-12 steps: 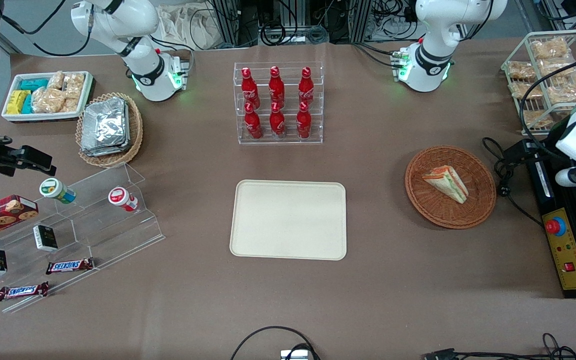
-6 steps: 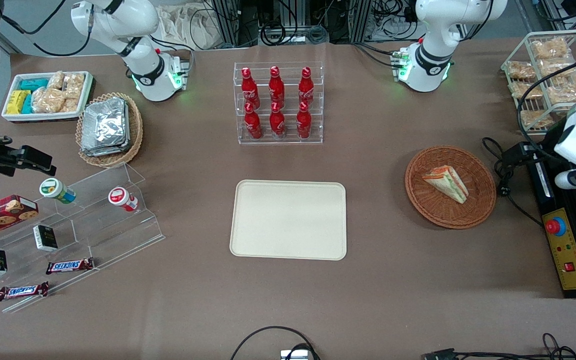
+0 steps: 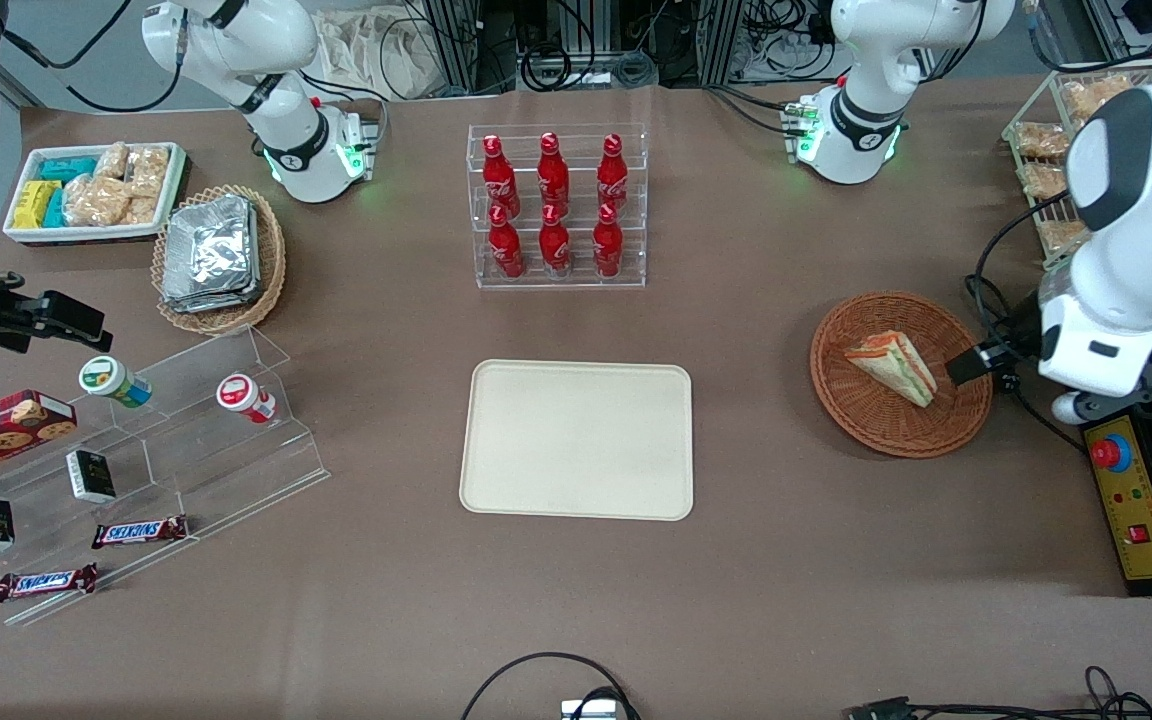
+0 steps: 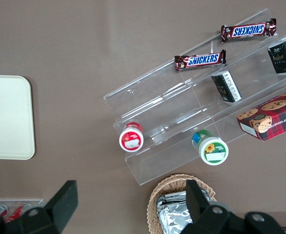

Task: Place sandwich from basket to tray
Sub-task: 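Move the left gripper over the wrapped sandwich in the wicker basket, then lower the open left gripper around the sandwich and close it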

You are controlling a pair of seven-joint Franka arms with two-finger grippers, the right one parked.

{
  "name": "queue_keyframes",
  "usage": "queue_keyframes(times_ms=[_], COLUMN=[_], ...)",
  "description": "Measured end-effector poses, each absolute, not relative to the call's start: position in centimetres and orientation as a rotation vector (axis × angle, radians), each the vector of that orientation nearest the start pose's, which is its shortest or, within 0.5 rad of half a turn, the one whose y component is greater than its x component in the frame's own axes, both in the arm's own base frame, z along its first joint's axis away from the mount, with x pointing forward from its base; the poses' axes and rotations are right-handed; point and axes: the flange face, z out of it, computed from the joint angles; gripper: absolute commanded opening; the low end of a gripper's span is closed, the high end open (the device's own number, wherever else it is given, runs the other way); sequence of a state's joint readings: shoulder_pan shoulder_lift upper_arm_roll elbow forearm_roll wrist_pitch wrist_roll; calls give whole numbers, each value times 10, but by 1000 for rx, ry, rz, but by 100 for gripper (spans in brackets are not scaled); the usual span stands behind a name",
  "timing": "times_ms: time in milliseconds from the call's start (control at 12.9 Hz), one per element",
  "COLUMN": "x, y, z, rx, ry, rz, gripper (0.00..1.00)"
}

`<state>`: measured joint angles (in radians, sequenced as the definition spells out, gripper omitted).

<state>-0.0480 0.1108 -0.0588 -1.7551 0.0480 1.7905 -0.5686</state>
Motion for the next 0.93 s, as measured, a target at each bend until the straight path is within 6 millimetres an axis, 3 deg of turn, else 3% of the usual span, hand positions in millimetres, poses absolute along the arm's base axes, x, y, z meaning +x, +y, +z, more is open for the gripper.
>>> queue_keyframes(times_ms=[464,929], x=[553,524], y=[-71,-64], z=[407,360], rx=[-2862,-2825], ry=[-1015,-1111], rz=[62,62], gripper=[100,100])
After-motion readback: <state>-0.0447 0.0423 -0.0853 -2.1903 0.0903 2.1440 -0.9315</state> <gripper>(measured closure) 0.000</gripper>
